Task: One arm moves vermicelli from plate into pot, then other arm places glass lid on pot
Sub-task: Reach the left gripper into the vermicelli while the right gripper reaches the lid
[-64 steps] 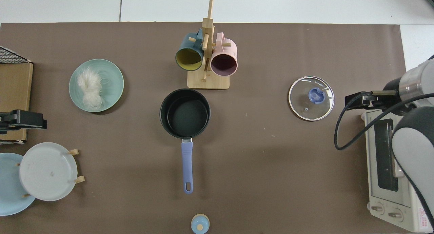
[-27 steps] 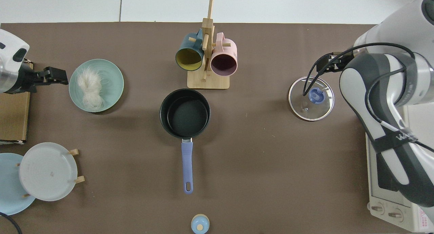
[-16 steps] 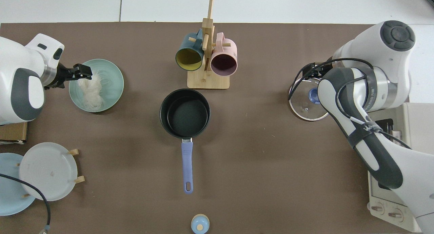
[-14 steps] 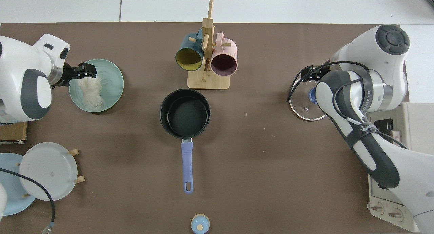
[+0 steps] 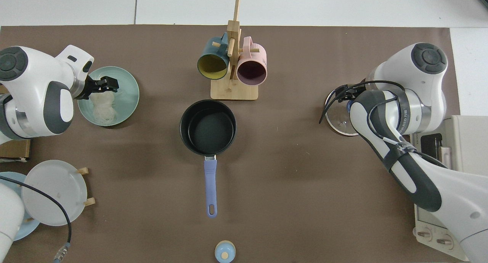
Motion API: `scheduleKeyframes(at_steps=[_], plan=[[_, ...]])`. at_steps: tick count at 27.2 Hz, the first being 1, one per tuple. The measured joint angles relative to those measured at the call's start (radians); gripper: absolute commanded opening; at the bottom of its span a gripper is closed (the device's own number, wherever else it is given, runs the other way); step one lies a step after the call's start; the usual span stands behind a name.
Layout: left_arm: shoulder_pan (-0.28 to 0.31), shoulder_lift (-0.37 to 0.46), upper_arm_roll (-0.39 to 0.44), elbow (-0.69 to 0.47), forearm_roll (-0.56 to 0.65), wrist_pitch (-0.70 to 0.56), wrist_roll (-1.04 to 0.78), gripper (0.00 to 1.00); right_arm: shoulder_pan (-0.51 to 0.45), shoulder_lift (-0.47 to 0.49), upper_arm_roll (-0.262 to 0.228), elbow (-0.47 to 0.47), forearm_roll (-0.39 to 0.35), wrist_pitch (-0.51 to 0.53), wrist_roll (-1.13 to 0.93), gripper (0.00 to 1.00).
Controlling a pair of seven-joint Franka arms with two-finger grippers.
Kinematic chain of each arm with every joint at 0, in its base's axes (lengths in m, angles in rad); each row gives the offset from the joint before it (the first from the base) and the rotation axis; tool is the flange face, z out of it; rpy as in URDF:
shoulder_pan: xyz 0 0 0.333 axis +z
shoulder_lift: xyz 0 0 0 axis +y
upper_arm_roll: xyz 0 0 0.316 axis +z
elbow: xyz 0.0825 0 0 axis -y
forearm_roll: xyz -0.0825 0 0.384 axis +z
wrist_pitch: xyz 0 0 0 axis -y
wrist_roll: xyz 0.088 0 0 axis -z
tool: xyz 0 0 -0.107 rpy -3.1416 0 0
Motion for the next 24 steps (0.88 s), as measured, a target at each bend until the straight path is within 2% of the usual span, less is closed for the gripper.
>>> scheduleKeyframes(at_steps=[3,4,6,10,11,19,24], plan=[[0.0,0.013,-0.001,-0.008,0.0,0.036,-0.007,0.98,-0.001,-0.002,-0.003,-0.018,0.0,0.013,0.0,0.99],[0.0,0.018,-0.001,-0.01,0.0,0.042,-0.007,0.94,-0.001,-0.003,-0.004,-0.022,0.0,0.014,0.0,0.99],[0.0,0.026,-0.001,-0.011,0.0,0.048,-0.007,0.74,-0.001,-0.005,-0.004,-0.029,0.0,0.015,0.0,0.99],[0.0,0.031,0.001,-0.012,0.0,0.051,-0.007,0.19,-0.001,-0.01,-0.004,-0.04,0.0,0.015,0.0,0.99],[0.0,0.031,0.002,-0.011,0.0,0.051,-0.007,0.01,-0.001,-0.012,-0.004,-0.043,0.0,0.015,0.0,0.99],[0.001,0.027,0.004,0.018,0.0,-0.014,-0.007,0.0,-0.001,-0.032,-0.005,-0.093,0.0,0.045,0.003,0.99],[0.0,0.024,-0.001,0.09,0.0,-0.149,-0.007,0.0,-0.001,-0.037,-0.006,-0.1,0.0,0.048,0.005,0.99]])
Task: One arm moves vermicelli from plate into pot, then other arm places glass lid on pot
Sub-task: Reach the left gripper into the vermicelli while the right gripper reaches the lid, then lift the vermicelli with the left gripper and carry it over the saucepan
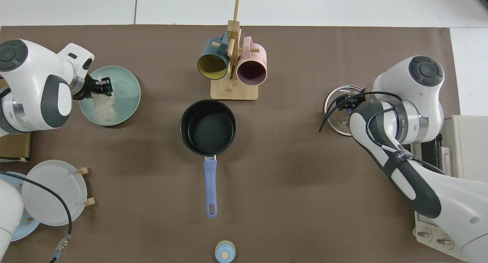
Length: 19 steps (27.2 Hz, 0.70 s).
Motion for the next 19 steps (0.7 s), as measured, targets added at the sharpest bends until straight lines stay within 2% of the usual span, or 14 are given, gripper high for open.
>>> scheduleKeyframes(at_steps=[2,5,6,7,8,14,19], plan=[[0.0,-0.008,-0.007,0.034,0.0,-0.065,0.0,0.0,0.0,-0.001,0.0,0.0,0.0,0.001,0.001,0.95],[0.0,-0.04,-0.029,0.069,0.0,-0.139,-0.003,0.0,0.0,-0.001,0.0,0.0,0.0,0.004,0.001,0.36],[-0.001,-0.057,-0.038,0.076,0.0,-0.161,-0.006,0.0,0.0,-0.001,0.0,0.0,0.0,0.007,0.001,0.2],[-0.001,-0.076,-0.048,0.08,0.0,-0.186,-0.011,0.0,0.0,-0.001,0.0,0.0,-0.001,0.011,0.001,0.08],[-0.002,-0.097,-0.059,0.082,-0.001,-0.213,-0.018,0.0,0.0,-0.001,0.0,0.0,-0.001,0.015,0.0,0.01],[-0.007,-0.22,-0.14,0.084,-0.002,-0.342,-0.095,0.0,-0.001,-0.002,-0.001,0.0,-0.001,0.028,-0.001,0.0],[-0.015,-0.271,-0.263,0.061,-0.003,-0.356,-0.257,0.0,-0.001,-0.002,0.0,0.005,-0.001,0.033,-0.001,0.0]])
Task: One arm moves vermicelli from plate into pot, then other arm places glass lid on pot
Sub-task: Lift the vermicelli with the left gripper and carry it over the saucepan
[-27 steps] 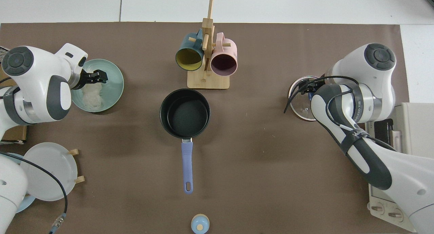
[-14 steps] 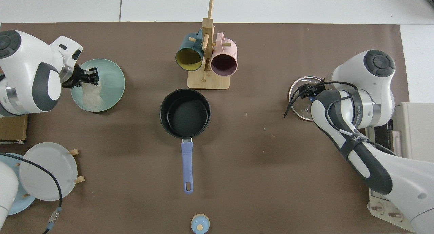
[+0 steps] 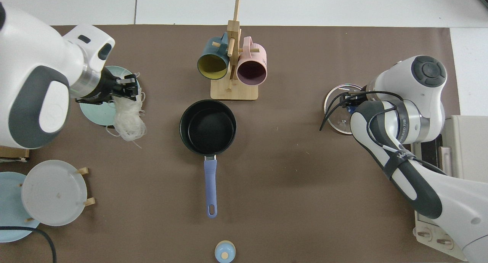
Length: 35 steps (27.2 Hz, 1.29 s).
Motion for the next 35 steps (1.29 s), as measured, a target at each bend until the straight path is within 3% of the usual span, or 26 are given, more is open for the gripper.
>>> scheduleKeyframes(at_steps=[4,8,15,27,34,35], plan=[[-0.02,-0.021,-0.1,-0.074,-0.001,0.098,-0.141,0.0,0.002,-0.011,0.001,0.007,0.0,0.0,-0.001,0.0],[-0.032,-0.033,-0.146,-0.139,-0.033,0.177,-0.183,0.0,0.002,-0.046,0.003,0.013,0.0,-0.006,-0.001,0.0],[-0.048,0.001,-0.156,-0.194,-0.057,0.297,-0.197,0.0,0.005,-0.173,0.005,0.017,0.0,-0.152,-0.001,0.0],[-0.069,0.1,-0.158,-0.235,-0.057,0.393,-0.206,0.0,0.011,-0.4,0.007,0.017,0.0,-0.442,-0.001,0.0],[-0.07,0.143,-0.157,-0.277,-0.057,0.445,-0.206,0.0,0.01,-0.479,0.005,0.015,0.0,-0.522,-0.004,0.0],[-0.07,0.145,-0.156,-0.284,-0.057,0.456,-0.206,0.16,0.01,-0.486,0.005,0.014,0.0,-0.525,-0.009,0.0]])
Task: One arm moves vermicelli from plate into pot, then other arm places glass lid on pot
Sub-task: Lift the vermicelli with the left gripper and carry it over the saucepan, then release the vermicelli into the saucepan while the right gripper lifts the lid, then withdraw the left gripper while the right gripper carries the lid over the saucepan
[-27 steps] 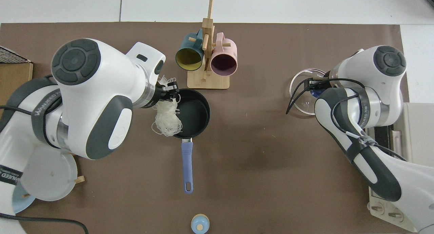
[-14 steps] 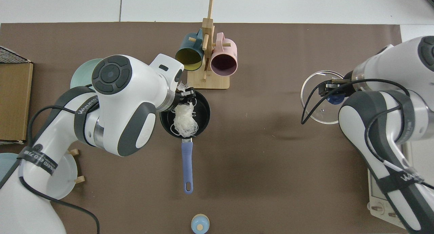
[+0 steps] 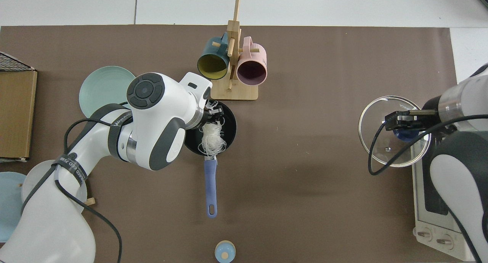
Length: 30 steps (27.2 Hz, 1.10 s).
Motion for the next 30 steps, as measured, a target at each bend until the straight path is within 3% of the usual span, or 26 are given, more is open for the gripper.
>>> scheduleKeyframes(at_steps=[1,2,10,18,22,30], plan=[[0.0,0.001,0.001,-0.006,0.0,0.012,0.0,0.49,0.0,-0.004,0.0,-0.001,0.0,-0.002,-0.005,0.0],[0.001,0.003,0.001,-0.012,0.0,0.025,0.0,0.99,0.0,-0.006,0.0,-0.001,0.0,-0.002,-0.008,0.0],[0.011,0.0,0.014,-0.014,0.0,0.024,0.0,0.99,0.017,-0.007,0.024,0.001,0.002,-0.002,-0.01,0.0],[0.087,-0.071,0.028,0.152,0.0,-0.282,0.039,0.98,0.199,0.035,0.038,0.109,0.004,-0.076,0.179,0.0],[0.13,-0.12,0.043,0.228,0.041,-0.42,0.093,0.98,0.319,0.131,0.041,0.23,0.003,-0.114,0.347,0.0],[0.136,-0.198,0.146,0.281,0.091,-0.554,0.256,0.99,0.48,0.424,0.033,0.51,-0.003,-0.116,0.503,0.0]])
